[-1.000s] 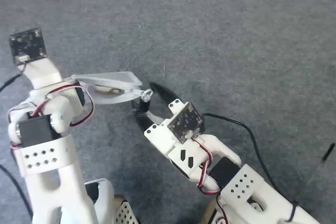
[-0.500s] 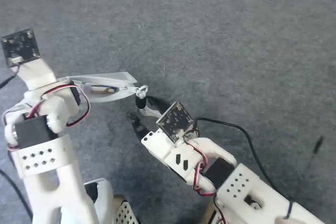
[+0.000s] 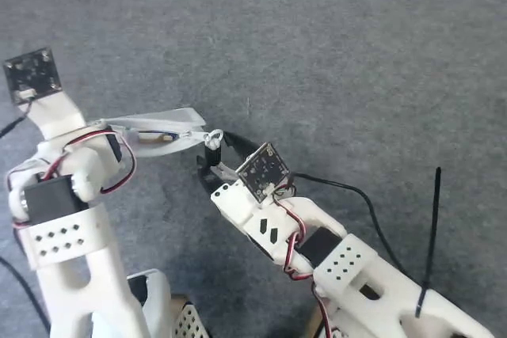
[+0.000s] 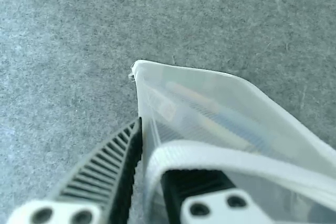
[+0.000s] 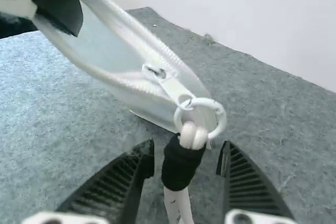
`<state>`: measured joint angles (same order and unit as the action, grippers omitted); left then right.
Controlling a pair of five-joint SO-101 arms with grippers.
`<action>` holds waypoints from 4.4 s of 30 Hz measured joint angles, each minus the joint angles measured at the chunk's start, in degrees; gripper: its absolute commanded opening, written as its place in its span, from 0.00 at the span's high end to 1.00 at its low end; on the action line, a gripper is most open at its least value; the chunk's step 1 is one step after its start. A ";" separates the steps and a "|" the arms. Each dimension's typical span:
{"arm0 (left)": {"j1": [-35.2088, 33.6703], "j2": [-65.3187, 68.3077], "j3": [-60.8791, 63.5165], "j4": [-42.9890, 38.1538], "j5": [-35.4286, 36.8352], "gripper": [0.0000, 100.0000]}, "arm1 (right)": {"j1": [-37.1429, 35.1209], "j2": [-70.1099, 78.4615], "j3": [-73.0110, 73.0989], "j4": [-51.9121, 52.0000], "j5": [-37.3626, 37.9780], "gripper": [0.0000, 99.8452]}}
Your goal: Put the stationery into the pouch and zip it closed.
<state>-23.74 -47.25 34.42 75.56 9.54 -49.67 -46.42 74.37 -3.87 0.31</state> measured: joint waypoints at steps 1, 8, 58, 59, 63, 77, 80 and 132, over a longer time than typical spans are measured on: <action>0.00 0.00 0.00 0.00 0.00 0.99 | 0.00 0.00 0.00 0.00 0.00 0.80; 0.00 0.00 0.00 0.00 0.00 0.99 | 0.00 0.00 0.00 0.00 0.00 0.80; 0.00 0.00 0.00 -1.58 0.00 0.78 | -3.08 -12.13 -3.52 27.25 13.19 0.99; 0.00 0.00 0.00 -2.02 0.00 0.78 | -4.13 -13.19 -3.52 29.10 13.89 0.99; 3.16 0.00 0.00 -4.57 -3.08 0.78 | -7.47 -16.62 -3.52 34.37 16.00 0.99; 30.07 0.00 -3.78 -7.56 -20.40 0.78 | -10.64 -25.58 -1.76 36.84 16.62 0.99; 34.81 0.00 -5.98 -4.66 -22.24 0.78 | -10.64 -30.07 0.44 35.52 16.62 0.99; 50.73 -1.41 -19.52 22.95 -27.78 0.78 | 12.22 -36.31 -18.11 53.01 17.67 0.99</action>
<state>26.99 -48.66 14.90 98.51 -18.24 -37.45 -82.73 56.26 49.14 17.98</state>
